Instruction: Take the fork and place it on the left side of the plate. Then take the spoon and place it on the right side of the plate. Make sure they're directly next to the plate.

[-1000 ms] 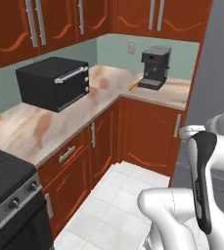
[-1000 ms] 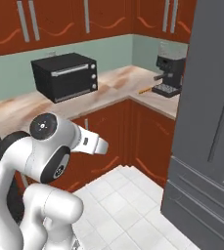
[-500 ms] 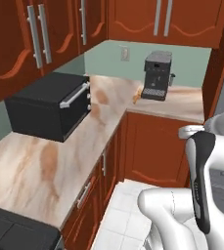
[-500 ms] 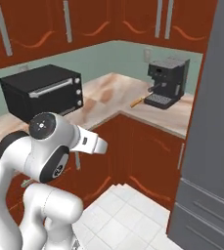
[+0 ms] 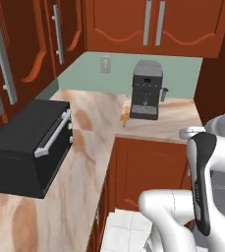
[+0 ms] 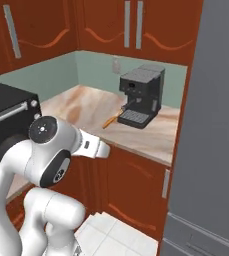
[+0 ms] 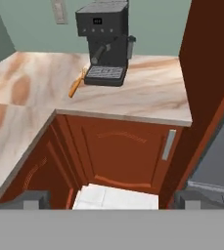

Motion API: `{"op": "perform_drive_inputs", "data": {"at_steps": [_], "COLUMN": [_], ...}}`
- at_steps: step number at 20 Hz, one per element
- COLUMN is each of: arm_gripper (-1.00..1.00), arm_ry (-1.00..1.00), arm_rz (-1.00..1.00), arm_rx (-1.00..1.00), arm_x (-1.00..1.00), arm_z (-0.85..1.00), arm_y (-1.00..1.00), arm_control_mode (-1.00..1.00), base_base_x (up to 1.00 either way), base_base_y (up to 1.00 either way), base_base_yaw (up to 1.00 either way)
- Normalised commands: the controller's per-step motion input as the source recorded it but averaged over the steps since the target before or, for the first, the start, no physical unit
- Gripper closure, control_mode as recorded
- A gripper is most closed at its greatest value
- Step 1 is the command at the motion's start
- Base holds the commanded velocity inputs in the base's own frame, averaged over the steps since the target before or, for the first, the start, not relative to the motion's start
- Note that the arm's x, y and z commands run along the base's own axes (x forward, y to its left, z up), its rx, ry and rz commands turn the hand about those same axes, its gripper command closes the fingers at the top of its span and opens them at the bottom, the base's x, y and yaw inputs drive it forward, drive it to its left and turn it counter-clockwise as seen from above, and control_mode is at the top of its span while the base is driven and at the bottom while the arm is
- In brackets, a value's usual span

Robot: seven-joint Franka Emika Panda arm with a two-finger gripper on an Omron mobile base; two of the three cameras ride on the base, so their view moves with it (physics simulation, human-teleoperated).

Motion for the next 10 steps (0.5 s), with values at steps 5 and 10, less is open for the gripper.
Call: {"op": "perform_drive_inputs", "data": {"at_steps": [5,10], "arm_gripper": [-1.00,-1.00], "arm_ry": [0.00,0.00], "arm_rz": [0.00,0.00], "arm_rx": [0.00,0.00], "arm_x": [0.00,0.00], "arm_z": [0.00,0.00], "arm_y": [0.00,0.00], "arm_control_mode": [1.00,1.00], "base_base_x": [0.87,0.64], "base_base_y": [0.27,0.57], "base_base_yaw": [-0.30,-0.28]}}
